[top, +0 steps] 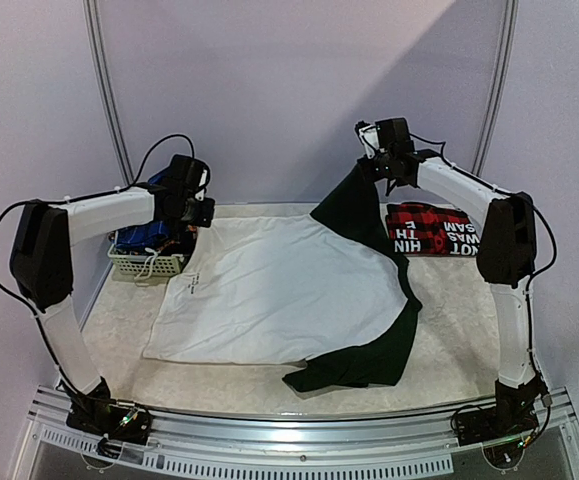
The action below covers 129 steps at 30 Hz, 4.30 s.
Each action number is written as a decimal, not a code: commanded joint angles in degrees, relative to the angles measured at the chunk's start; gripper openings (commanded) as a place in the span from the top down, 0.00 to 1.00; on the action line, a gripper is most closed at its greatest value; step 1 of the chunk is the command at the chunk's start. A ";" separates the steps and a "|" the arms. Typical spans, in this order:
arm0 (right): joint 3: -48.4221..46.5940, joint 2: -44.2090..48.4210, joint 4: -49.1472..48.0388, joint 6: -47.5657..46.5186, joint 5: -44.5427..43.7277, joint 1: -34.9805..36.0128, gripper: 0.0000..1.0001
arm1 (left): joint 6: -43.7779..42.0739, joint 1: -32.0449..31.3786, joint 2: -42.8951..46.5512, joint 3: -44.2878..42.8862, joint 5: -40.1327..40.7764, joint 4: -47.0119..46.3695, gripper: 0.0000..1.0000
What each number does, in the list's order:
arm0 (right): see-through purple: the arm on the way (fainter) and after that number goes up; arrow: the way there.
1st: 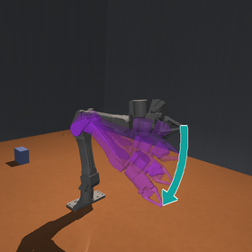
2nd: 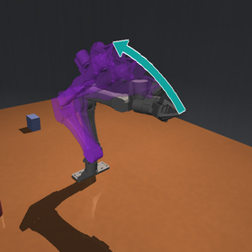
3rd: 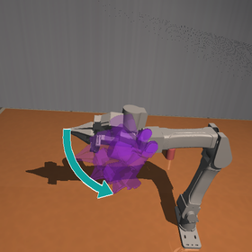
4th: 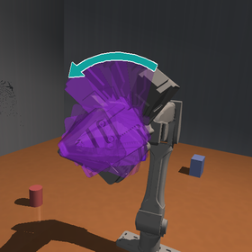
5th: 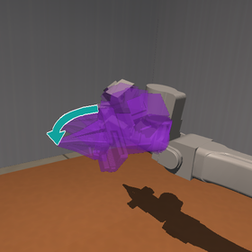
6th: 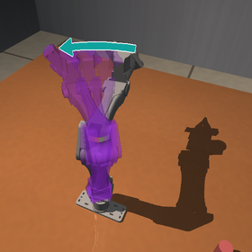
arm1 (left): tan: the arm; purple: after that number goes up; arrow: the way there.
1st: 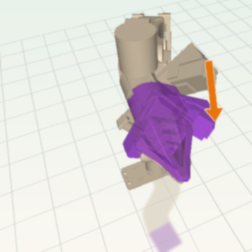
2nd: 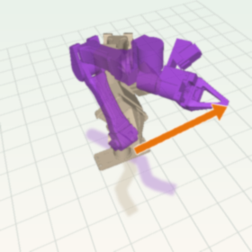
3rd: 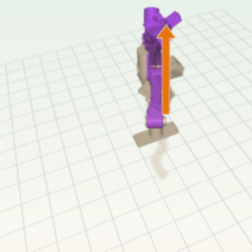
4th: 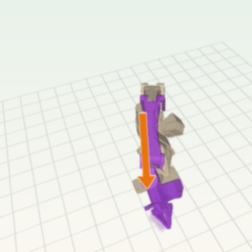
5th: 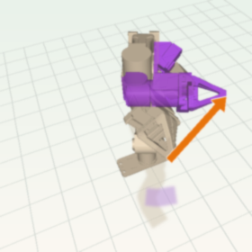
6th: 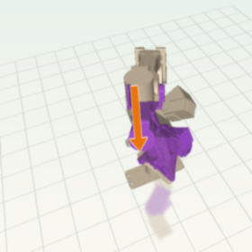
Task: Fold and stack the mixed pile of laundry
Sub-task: Flatten out the crumpled T-shirt at the center of the board, then adjust the flattened T-shirt at the center of the board.
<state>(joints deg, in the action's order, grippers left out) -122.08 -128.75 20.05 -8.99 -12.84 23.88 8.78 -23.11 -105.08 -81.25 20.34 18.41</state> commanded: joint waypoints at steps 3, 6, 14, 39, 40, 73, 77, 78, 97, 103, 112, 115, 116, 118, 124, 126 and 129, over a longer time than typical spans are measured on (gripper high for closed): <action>-1.82 -2.77 -5.19 0.73 -1.36 -0.50 0.99 | 1.69 0.78 -1.44 -1.34 0.72 -3.02 1.00; -3.58 -5.08 -7.52 0.72 -3.03 -0.50 0.97 | 1.78 0.77 -2.77 -2.26 2.11 -3.65 1.00; -26.17 -23.53 -4.67 4.84 -8.84 -1.36 0.16 | 7.99 1.49 -12.24 -13.35 8.20 4.60 0.28; 38.21 26.49 -1.34 22.99 0.52 5.53 0.02 | 11.47 -9.36 14.38 12.81 -2.65 5.71 0.09; 40.91 28.60 -0.53 24.08 0.54 5.74 0.03 | 12.03 -9.97 15.24 14.64 -3.22 5.63 0.11; 86.01 56.67 1.23 46.62 16.61 5.23 0.09 | 25.37 -21.48 33.91 45.37 8.55 5.72 0.21; 85.92 53.81 -0.80 46.37 17.82 3.57 0.15 | 25.35 -18.28 35.80 47.07 6.17 5.54 0.22; 86.06 52.66 -1.68 46.42 17.99 3.22 0.17 | 25.49 -18.02 36.39 47.64 5.98 5.38 0.23; 87.69 43.53 -6.90 46.33 17.90 -2.75 1.00 | 24.84 -14.86 42.31 50.31 2.14 4.74 0.31; 91.15 50.67 -4.72 49.82 17.34 -7.91 1.00 | 24.10 -15.48 42.41 47.81 -1.13 7.99 0.35; 93.82 61.21 0.78 56.04 6.39 -9.25 1.00 | 25.91 -18.35 39.26 44.77 -2.85 15.77 0.38; 94.08 62.64 1.05 55.72 6.70 -9.21 1.00 | 28.13 -18.89 38.43 45.33 -2.25 18.14 0.38; 94.17 62.93 0.69 55.55 7.24 -9.21 1.00 | 28.46 -18.90 38.00 46.00 -2.17 17.25 0.37; 94.43 62.94 -0.08 54.68 8.61 -9.27 0.96 | 29.10 -18.90 36.62 47.77 -1.78 14.67 0.38; 94.43 61.49 -1.95 53.84 10.92 -9.28 0.91 | 29.98 -18.06 29.04 48.23 0.82 5.44 0.40; 94.31 61.18 -1.78 53.42 11.29 -9.21 0.91 | 30.13 -17.32 25.45 47.42 0.97 4.56 0.41; 94.26 61.37 -1.43 52.99 11.55 -9.25 0.91 | 31.18 -16.81 20.91 46.67 0.90 3.30 0.42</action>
<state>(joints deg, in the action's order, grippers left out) -28.21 -67.16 18.79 44.93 -2.20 14.94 38.22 -40.77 -79.72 -33.41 20.12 25.41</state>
